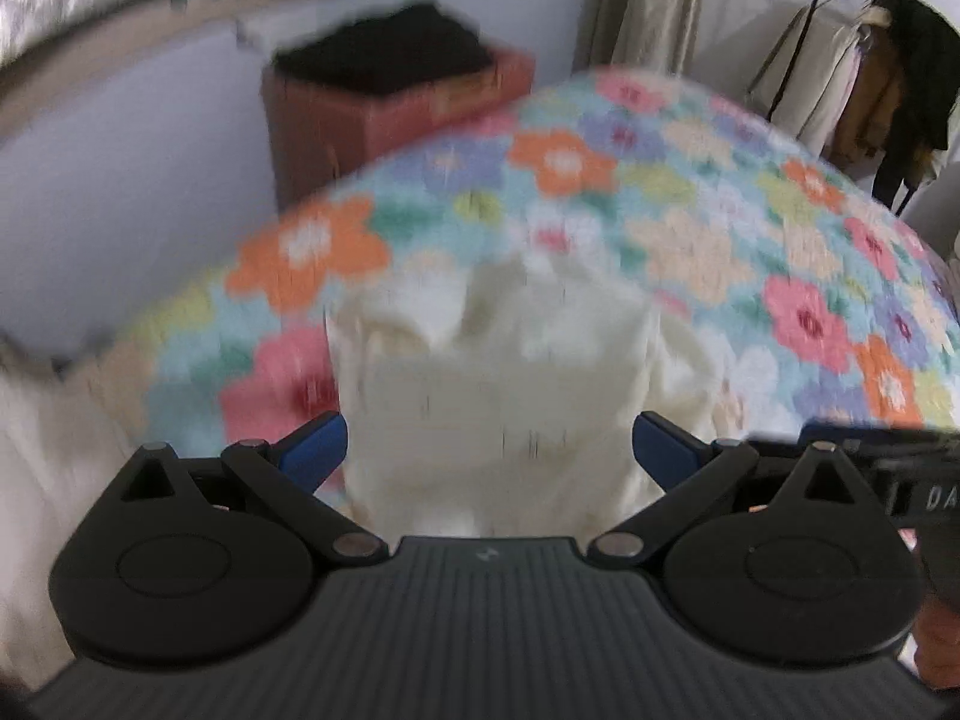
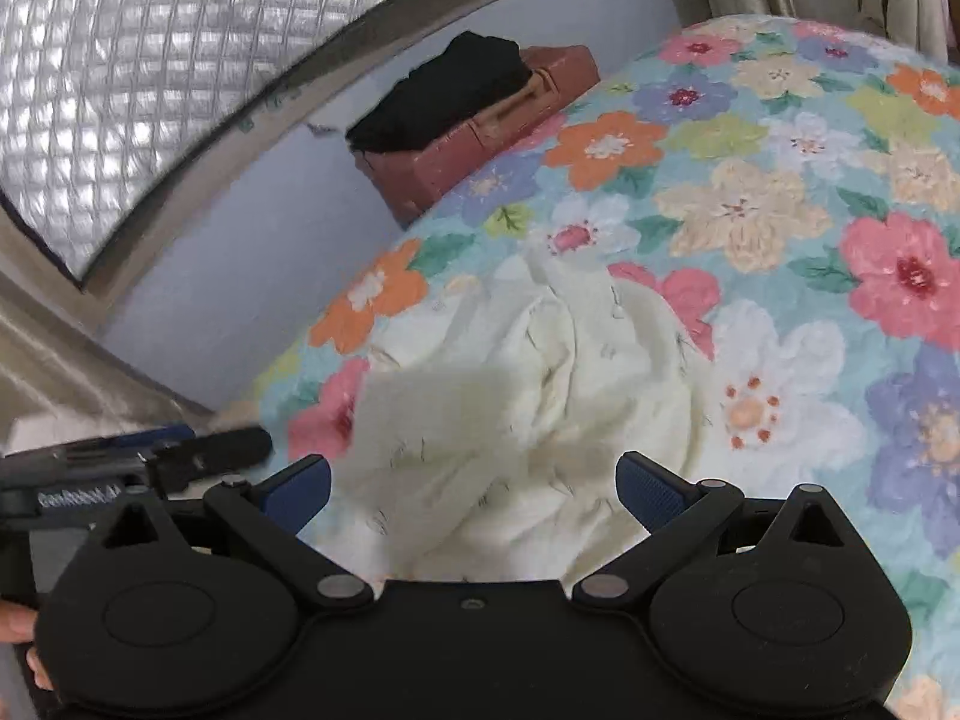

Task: Fold clothes
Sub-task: 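Lower both grippers onto the cream shirt and pinch its fabric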

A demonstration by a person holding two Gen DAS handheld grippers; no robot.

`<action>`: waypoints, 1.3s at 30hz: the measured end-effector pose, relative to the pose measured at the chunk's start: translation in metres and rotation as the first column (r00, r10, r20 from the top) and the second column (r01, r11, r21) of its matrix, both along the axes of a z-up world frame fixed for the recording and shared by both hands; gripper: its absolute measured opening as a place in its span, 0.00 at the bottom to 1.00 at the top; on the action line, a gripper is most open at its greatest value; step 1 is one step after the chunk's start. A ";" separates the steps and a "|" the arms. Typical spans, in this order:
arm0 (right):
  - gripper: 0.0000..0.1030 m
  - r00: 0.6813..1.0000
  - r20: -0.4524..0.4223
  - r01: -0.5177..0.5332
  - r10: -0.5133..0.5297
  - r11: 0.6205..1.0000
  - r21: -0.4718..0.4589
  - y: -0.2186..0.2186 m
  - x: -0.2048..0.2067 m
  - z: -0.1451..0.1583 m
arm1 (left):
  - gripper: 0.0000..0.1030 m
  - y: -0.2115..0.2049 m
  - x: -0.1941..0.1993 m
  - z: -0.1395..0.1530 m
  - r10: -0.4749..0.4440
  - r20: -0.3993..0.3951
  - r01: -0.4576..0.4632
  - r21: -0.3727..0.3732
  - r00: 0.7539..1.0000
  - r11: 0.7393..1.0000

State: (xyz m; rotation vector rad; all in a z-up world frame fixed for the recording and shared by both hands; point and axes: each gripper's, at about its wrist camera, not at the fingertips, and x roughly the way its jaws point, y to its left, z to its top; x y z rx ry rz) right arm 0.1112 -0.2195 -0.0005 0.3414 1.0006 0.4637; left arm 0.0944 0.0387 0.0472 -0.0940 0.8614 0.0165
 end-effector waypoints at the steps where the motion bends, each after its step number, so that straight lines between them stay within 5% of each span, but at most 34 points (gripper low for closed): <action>1: 1.00 1.000 -0.010 0.012 -0.012 0.999 0.032 -0.004 0.002 -0.005 | 1.00 -0.003 0.007 -0.001 -0.018 -0.012 0.019 0.007 1.000 1.000; 5: 1.00 0.994 -0.045 0.108 -0.103 0.987 0.122 -0.020 0.010 -0.032 | 1.00 -0.004 0.032 -0.024 -0.040 -0.071 0.038 -0.027 0.997 0.999; 10: 1.00 0.989 -0.054 0.142 -0.138 0.987 0.073 -0.020 0.018 -0.052 | 1.00 0.034 0.032 -0.080 0.021 -0.154 -0.038 -0.108 0.988 0.993; 14: 1.00 0.975 -0.071 0.216 -0.211 0.974 0.074 -0.033 0.030 -0.068 | 1.00 0.073 0.037 -0.106 0.107 -0.244 -0.171 -0.257 0.964 0.951; 18: 1.00 0.941 -0.152 0.320 -0.302 0.941 0.112 -0.058 0.041 -0.096 | 1.00 0.072 0.044 -0.113 0.085 -0.212 -0.156 -0.346 0.974 0.925; 25: 1.00 0.910 -0.237 0.387 -0.340 0.903 0.188 -0.060 0.053 -0.142 | 1.00 0.044 0.069 -0.142 0.011 -0.218 -0.075 -0.284 0.976 0.956; 30: 0.98 0.933 -0.188 0.336 -0.308 0.931 0.141 -0.037 0.061 -0.150 | 1.00 0.068 0.084 -0.148 0.089 -0.194 -0.151 -0.332 0.977 0.931; 34: 0.82 0.942 -0.159 0.317 -0.296 0.940 0.129 -0.025 0.072 -0.148 | 1.00 0.066 0.099 -0.165 0.067 -0.247 -0.154 -0.354 0.967 0.922; 36: 0.71 0.946 -0.144 0.308 -0.291 0.944 0.116 -0.020 0.076 -0.147 | 1.00 0.065 0.104 -0.179 0.029 -0.304 -0.163 -0.425 0.952 0.890; 38: 0.52 0.945 -0.116 0.317 -0.306 0.944 0.087 -0.015 0.077 -0.146 | 0.99 0.070 0.104 -0.195 0.022 -0.348 -0.216 -0.529 0.937 0.821; 39: 0.47 0.943 -0.113 0.325 -0.314 0.940 0.100 -0.014 0.075 -0.148 | 0.97 0.069 0.105 -0.197 0.021 -0.350 -0.214 -0.526 0.937 0.823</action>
